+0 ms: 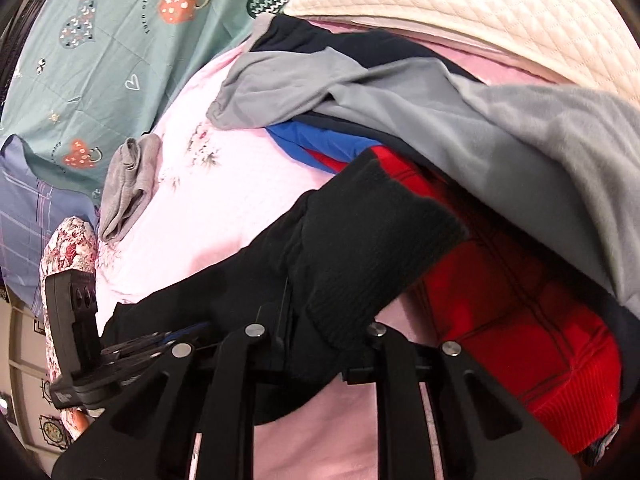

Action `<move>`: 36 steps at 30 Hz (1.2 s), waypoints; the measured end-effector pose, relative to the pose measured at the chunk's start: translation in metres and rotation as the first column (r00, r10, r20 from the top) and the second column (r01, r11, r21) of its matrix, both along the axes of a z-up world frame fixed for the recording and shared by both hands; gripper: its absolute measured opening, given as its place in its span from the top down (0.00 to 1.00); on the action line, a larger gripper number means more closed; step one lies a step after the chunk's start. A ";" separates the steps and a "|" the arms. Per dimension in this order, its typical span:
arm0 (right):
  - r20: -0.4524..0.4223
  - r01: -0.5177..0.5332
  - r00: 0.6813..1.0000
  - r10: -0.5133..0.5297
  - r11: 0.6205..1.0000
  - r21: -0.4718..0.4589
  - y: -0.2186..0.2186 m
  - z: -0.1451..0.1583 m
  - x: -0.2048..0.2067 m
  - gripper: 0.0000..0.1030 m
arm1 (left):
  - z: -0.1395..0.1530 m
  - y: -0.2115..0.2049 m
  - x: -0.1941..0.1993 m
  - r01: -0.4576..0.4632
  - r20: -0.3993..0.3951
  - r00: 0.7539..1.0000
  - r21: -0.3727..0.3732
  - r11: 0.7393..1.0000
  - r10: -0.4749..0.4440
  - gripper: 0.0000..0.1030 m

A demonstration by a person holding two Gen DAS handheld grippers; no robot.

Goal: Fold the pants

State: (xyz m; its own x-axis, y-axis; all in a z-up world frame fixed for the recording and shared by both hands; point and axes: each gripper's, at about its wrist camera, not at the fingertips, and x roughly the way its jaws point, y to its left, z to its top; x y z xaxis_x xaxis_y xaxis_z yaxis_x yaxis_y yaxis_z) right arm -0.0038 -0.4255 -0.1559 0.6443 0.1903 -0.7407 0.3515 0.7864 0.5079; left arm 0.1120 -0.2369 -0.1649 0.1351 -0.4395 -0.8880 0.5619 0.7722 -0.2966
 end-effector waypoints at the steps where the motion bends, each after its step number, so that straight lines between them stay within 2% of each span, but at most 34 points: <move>1: 0.001 0.000 1.000 0.000 1.000 -0.006 0.001 0.001 0.000 0.83 | 0.001 0.001 -0.006 0.016 -0.003 1.000 -0.004 1.000 -0.016 0.87; 4: 0.009 0.000 1.000 0.000 1.000 -0.009 0.003 0.006 0.002 0.83 | 0.005 0.017 -0.018 0.052 -0.051 0.997 -0.055 0.997 -0.055 0.87; 6: 0.016 0.000 1.000 0.000 1.000 -0.022 0.007 0.011 0.002 0.83 | 0.008 0.036 -0.024 0.045 -0.086 0.995 -0.103 0.994 -0.054 0.87; 8: 0.027 0.002 1.000 -0.001 0.998 -0.055 0.014 0.019 0.001 0.83 | 0.012 0.065 -0.022 -0.007 -0.107 0.994 -0.146 0.989 -0.009 0.87; 10: 0.031 0.005 1.000 -0.002 0.996 -0.090 0.021 0.024 0.003 0.83 | 0.019 0.107 -0.011 -0.104 -0.115 0.990 -0.184 0.977 0.084 0.87; 12: 0.023 0.003 1.000 0.000 0.993 -0.121 0.028 0.030 0.006 0.83 | 0.029 0.164 0.001 -0.232 -0.088 0.972 -0.199 0.952 0.218 0.87; 14: 0.030 -0.004 1.000 0.008 0.991 -0.137 0.036 0.037 0.008 0.83 | 0.037 0.219 0.011 -0.350 -0.046 0.937 -0.166 0.922 0.347 0.87; 16: 0.059 -0.020 0.998 0.030 0.987 -0.157 0.050 0.051 0.011 0.83 | 0.041 0.279 0.014 -0.472 0.007 0.880 -0.100 0.876 0.475 0.86; 17: 0.074 -0.030 0.996 0.043 0.986 -0.165 0.058 0.056 0.013 0.83 | 0.040 0.311 0.014 -0.533 0.027 0.843 -0.077 0.842 0.537 0.86; 20: 0.118 -0.071 0.988 0.097 0.975 -0.209 0.088 0.072 0.023 0.83 | 0.026 0.379 0.009 -0.636 0.001 0.771 -0.064 0.769 0.637 0.86; 22: 0.101 -0.101 0.986 0.131 0.962 -0.253 0.112 0.074 0.037 0.83 | 0.010 0.407 0.005 -0.669 -0.038 0.744 -0.040 0.743 0.668 0.86; 23: 0.089 -0.119 0.985 0.147 0.956 -0.267 0.122 0.073 0.043 0.83 | 0.002 0.412 0.005 -0.674 -0.059 0.739 -0.037 0.738 0.672 0.86; 24: 0.075 -0.145 0.982 0.172 0.948 -0.282 0.134 0.073 0.049 0.83 | -0.004 0.421 0.003 -0.678 -0.082 0.735 -0.084 0.731 0.673 0.85; 27: 0.045 -0.267 0.954 0.297 0.907 -0.325 0.184 0.077 0.068 0.83 | -0.007 0.427 0.001 -0.676 -0.093 0.737 -0.132 0.725 0.670 0.85; 30: 0.009 -0.408 0.897 0.442 0.835 -0.369 0.246 0.076 0.084 0.83 | -0.008 0.430 -0.002 -0.670 -0.108 0.742 -0.155 0.726 0.661 0.85; 34: -0.091 -0.571 0.800 0.593 0.705 -0.421 0.331 0.046 0.102 0.83 | -0.010 0.434 -0.004 -0.667 -0.127 0.745 -0.182 0.723 0.655 0.85; 36: -0.144 -0.620 0.765 0.627 0.659 -0.426 0.359 0.026 0.109 0.83 | -0.009 0.432 -0.004 -0.665 -0.128 0.747 -0.181 0.725 0.653 0.85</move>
